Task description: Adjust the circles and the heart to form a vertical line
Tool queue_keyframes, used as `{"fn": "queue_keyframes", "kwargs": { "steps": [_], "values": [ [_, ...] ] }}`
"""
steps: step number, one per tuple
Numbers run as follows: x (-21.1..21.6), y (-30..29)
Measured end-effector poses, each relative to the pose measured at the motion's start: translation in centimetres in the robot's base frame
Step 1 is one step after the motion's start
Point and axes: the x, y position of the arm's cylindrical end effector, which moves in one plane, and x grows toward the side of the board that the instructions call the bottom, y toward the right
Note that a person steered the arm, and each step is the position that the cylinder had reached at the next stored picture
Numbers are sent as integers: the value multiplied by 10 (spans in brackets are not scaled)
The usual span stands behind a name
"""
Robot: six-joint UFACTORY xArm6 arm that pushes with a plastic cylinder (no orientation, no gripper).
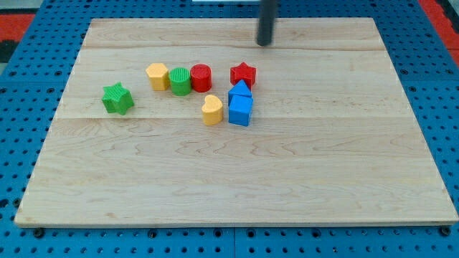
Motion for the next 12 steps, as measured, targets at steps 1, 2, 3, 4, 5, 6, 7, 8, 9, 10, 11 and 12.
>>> {"fn": "queue_keyframes", "kwargs": {
  "steps": [1,2,3,4,5,6,7,8,9,10,11,12],
  "values": [
    [-14,-55],
    [-12,-107],
    [13,-192],
    [34,-196],
    [62,-170],
    [92,-138],
    [111,-119],
    [111,-114],
    [111,-114],
    [103,-114],
    [87,-120],
    [111,-165]
  ]
}}
